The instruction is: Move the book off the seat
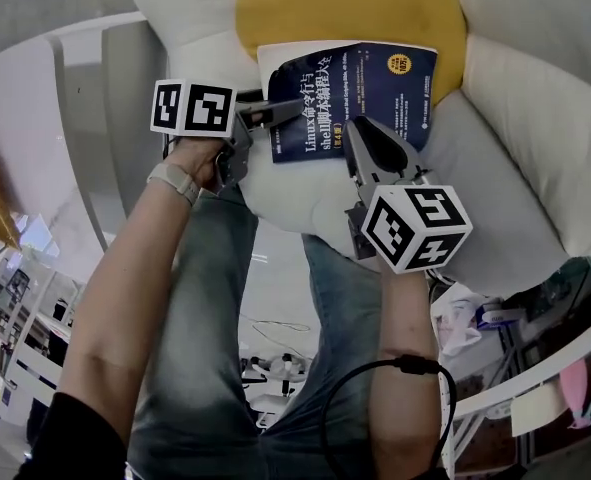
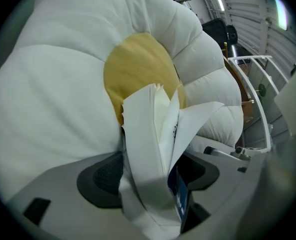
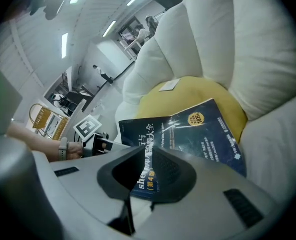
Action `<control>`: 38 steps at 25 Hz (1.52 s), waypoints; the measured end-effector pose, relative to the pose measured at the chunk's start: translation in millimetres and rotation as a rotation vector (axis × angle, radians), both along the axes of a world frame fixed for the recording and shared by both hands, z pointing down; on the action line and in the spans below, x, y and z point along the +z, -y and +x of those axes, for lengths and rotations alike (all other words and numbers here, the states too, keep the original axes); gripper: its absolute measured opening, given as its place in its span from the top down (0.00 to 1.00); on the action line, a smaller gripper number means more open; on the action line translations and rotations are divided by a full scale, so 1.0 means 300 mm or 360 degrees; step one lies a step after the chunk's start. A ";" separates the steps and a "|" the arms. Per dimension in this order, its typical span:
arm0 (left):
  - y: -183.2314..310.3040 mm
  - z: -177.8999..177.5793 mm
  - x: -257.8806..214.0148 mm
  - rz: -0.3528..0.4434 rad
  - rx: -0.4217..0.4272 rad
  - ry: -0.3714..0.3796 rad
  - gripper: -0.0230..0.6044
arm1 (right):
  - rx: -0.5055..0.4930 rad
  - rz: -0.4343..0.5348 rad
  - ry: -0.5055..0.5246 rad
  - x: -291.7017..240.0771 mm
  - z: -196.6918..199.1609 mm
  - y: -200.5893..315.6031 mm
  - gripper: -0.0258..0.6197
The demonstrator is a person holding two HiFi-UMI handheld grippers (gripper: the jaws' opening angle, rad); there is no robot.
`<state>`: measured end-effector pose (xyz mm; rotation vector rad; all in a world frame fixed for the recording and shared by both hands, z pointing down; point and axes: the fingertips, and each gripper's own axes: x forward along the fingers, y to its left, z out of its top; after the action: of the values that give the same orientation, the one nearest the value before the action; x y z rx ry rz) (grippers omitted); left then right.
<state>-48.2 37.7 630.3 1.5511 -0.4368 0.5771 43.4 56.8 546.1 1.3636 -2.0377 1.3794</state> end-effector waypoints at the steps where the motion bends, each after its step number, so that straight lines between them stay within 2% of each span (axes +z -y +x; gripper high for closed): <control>1: 0.001 -0.001 -0.001 -0.0013 0.0008 0.0001 0.42 | 0.0006 -0.0005 0.0010 0.001 -0.004 0.000 0.91; 4: 0.002 0.006 -0.028 0.0009 -0.0003 -0.0018 0.48 | 0.0020 -0.0013 0.0023 0.002 -0.009 -0.001 0.91; 9: 0.013 0.004 -0.070 0.0044 -0.0117 -0.0064 0.55 | 0.0038 0.0002 0.0025 -0.005 -0.026 0.023 0.91; 15: 0.014 0.001 -0.115 0.0086 -0.0082 -0.0136 0.60 | 0.0048 -0.0018 0.0053 0.000 -0.044 0.022 0.91; 17: 0.014 0.003 -0.151 0.0090 -0.0086 -0.0238 0.62 | 0.0063 -0.0021 0.0060 0.002 -0.047 0.025 0.91; 18: 0.017 0.013 -0.184 0.0092 -0.0102 -0.0331 0.67 | 0.0074 -0.0020 0.0067 0.001 -0.048 0.029 0.91; 19: 0.023 0.026 -0.220 0.0102 -0.0117 -0.0420 0.68 | 0.0082 -0.0017 0.0073 0.000 -0.051 0.034 0.91; 21: 0.034 0.043 -0.261 0.0139 -0.0130 -0.0489 0.67 | 0.0079 -0.0007 0.0074 0.000 -0.059 0.043 0.91; 28: 0.035 0.020 -0.244 0.0156 -0.0171 -0.0415 0.67 | 0.0089 -0.0005 0.0091 0.002 -0.072 0.051 0.91; 33: 0.033 0.038 -0.233 0.0179 -0.0162 -0.0313 0.68 | 0.0105 0.0003 0.0118 -0.008 -0.054 0.053 0.91; 38: 0.039 0.035 -0.214 0.0192 -0.0229 -0.0272 0.68 | 0.0097 0.0017 0.0121 -0.014 -0.060 0.061 0.91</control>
<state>-37.8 25.9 566.0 1.6535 -0.4549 0.3092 25.5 38.5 541.9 1.4091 -2.0701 1.4694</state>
